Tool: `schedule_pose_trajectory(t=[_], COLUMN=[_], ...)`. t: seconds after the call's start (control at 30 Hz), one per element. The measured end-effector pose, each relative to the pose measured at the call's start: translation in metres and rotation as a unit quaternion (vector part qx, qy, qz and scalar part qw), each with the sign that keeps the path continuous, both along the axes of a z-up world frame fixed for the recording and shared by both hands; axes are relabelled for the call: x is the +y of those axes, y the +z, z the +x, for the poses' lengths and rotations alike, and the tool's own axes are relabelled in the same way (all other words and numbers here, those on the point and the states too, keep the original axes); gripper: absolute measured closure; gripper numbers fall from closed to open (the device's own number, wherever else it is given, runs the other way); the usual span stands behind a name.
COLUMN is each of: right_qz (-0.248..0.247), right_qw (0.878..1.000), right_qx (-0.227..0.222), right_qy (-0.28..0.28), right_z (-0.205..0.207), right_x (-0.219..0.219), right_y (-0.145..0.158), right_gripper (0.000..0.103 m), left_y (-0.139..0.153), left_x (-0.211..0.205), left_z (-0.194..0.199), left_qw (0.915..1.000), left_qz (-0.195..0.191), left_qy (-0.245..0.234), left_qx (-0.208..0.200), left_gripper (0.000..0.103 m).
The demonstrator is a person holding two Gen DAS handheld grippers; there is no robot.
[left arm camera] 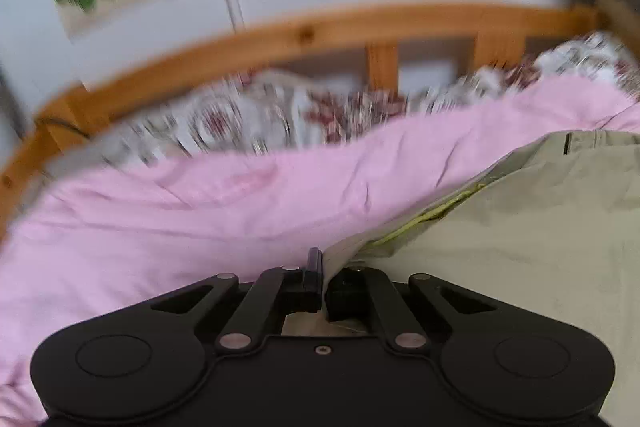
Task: Fold large clothes
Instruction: 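Lift the hem with both tools and fold it over the sleeves and hood, then open, then press and smooth the folded beige fabric flat with both tools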
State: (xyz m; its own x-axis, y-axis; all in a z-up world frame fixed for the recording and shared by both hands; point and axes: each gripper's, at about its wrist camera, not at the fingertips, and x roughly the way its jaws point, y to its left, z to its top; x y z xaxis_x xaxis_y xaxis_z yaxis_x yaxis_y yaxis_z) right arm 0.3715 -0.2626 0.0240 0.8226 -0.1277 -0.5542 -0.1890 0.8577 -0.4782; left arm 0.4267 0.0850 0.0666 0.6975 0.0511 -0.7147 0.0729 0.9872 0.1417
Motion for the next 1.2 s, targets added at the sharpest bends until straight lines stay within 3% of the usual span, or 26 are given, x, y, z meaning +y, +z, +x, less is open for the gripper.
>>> schedule_pose_trajectory(t=[0.13,0.2,0.27,0.37,0.43,0.5,0.53,0.6,0.67,0.7,0.83,0.93,1.07,1.2], right_qz=[0.006,0.009,0.001,0.007,0.026,0.031,0.028,0.022,0.022,0.021,0.014,0.021,0.061,0.191], right_qw=[1.0,0.999,1.0,1.0,0.999,0.999,0.999,0.999,0.998,0.998,0.997,0.997,0.995,0.981], right_qx=[0.03,0.032,0.02,-0.009,-0.016,-0.016,-0.018,-0.032,-0.042,-0.048,-0.059,-0.069,-0.068,-0.01], right_qy=[0.0,0.001,-0.002,-0.016,-0.019,-0.016,-0.016,-0.02,-0.028,-0.035,-0.037,-0.035,-0.025,0.025], right_z=[0.032,0.041,0.047,0.048,0.048,0.048,0.047,0.045,0.047,0.046,0.041,0.037,0.038,0.051], right_x=[-0.004,-0.005,-0.006,-0.015,-0.027,-0.033,-0.034,-0.035,-0.038,-0.04,-0.046,-0.051,-0.06,-0.085], right_y=[-0.048,-0.066,-0.078,-0.08,-0.074,-0.073,-0.075,-0.075,-0.075,-0.075,-0.069,-0.054,-0.025,0.004], right_gripper=[0.101,0.096,0.069,0.041,0.034,0.03,0.026,0.019,0.009,0.007,0.002,0.001,0.0,0.0], left_y=[-0.048,-0.065,-0.074,-0.072,-0.063,-0.053,-0.048,-0.038,-0.026,-0.021,-0.003,-0.002,-0.021,-0.043], left_x=[-0.001,0.002,0.007,0.023,0.039,0.056,0.065,0.079,0.088,0.093,0.109,0.092,0.043,-0.009], left_z=[0.034,0.045,0.053,0.059,0.06,0.057,0.057,0.057,0.055,0.053,0.044,0.028,0.009,0.005], left_qw=[0.9992,0.998,0.9966,0.9943,0.9931,0.9921,0.9911,0.987,0.9867,0.9865,0.9811,0.9822,0.985,0.9805], left_qz=[-0.005,-0.021,-0.034,-0.061,-0.089,-0.114,-0.126,-0.157,-0.162,-0.164,-0.178,-0.162,-0.145,-0.164], left_qy=[0.003,0.006,0.011,0.008,-0.006,-0.015,-0.014,-0.017,-0.004,0.002,0.039,0.029,-0.032,-0.099], left_qx=[0.04,0.06,0.074,0.087,0.076,0.05,0.039,0.031,0.008,-0.007,-0.064,-0.091,-0.088,-0.046], left_gripper=[0.102,0.1,0.089,0.069,0.033,0.016,0.012,0.01,0.006,0.001,0.001,0.001,0.001,0.001])
